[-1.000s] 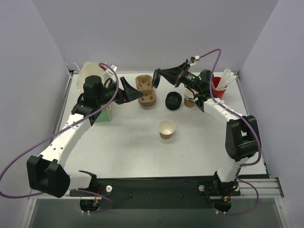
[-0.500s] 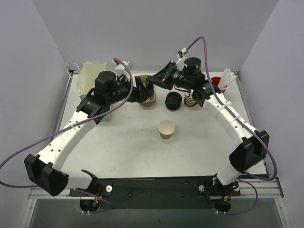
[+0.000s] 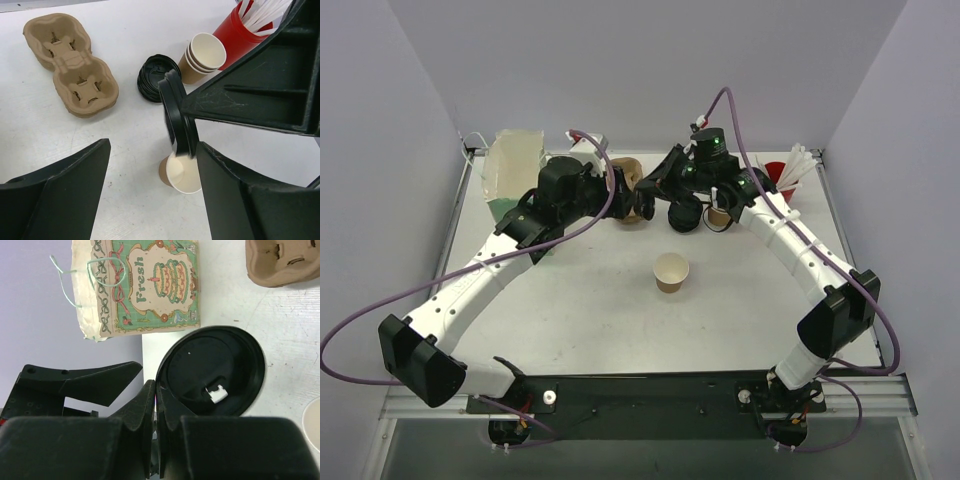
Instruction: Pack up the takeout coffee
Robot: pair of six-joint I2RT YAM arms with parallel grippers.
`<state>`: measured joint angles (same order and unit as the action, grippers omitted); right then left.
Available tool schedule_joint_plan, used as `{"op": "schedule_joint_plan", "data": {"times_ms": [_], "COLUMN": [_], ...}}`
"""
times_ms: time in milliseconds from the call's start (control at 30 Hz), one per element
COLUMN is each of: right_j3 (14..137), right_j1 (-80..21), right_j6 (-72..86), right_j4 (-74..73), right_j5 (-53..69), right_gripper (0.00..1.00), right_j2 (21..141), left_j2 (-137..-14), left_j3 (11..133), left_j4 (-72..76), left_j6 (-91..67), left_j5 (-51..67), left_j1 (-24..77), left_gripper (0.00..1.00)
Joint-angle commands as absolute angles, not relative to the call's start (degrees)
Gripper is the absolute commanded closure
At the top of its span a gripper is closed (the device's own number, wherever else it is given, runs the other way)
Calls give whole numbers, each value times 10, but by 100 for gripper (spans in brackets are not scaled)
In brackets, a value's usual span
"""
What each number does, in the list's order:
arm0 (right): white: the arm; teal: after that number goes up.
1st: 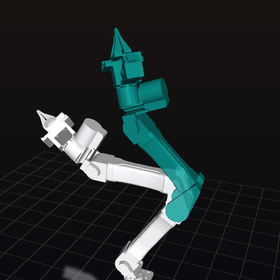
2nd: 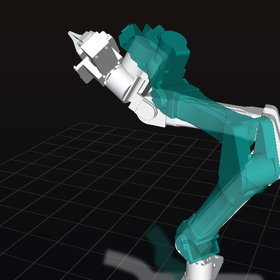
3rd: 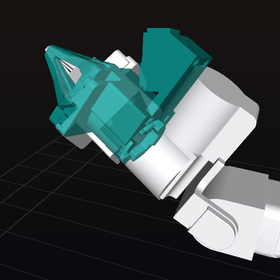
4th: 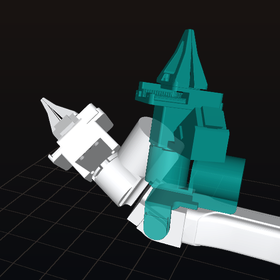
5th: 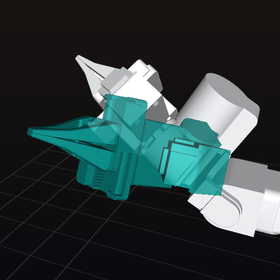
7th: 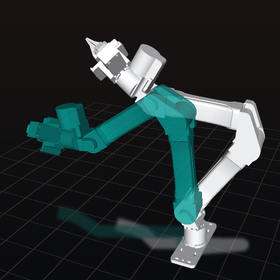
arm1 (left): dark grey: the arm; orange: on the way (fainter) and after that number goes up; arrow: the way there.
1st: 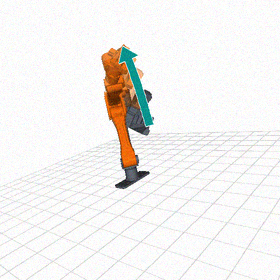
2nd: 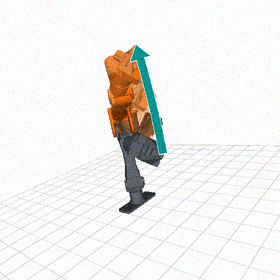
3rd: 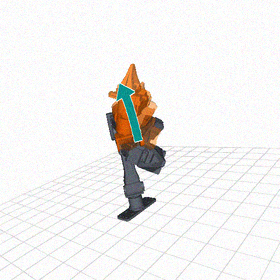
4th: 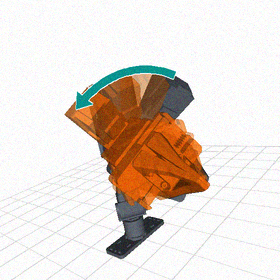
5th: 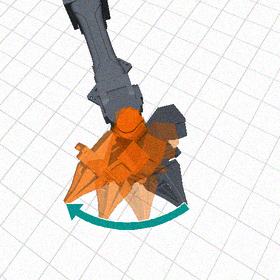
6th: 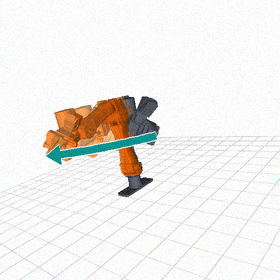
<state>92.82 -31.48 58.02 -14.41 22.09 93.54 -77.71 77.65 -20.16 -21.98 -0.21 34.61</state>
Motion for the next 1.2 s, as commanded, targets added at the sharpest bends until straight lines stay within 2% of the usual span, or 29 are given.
{"op": "schedule_joint_plan", "data": {"times_ms": [0, 600, 967, 1167], "right_j3": [942, 951, 956, 953], "right_j1": [-322, -331, -345, -351], "right_j6": [591, 604, 615, 622], "right_j4": [-153, -165, -171, -171], "right_j5": [187, 144, 120, 113], "right_gripper": [100, 100, 100, 100], "right_j2": [935, 947, 948, 945], "left_j2": [-781, -757, -794, -806], "left_j3": [767, 736, 738, 743], "left_j4": [-164, -143, -98, -92], "left_j6": [-214, -231, -240, -236], "left_j5": [-17, 14, 25, 4], "left_j1": [352, 357, 363, 371], "left_gripper": [21, 23, 24, 32]}}
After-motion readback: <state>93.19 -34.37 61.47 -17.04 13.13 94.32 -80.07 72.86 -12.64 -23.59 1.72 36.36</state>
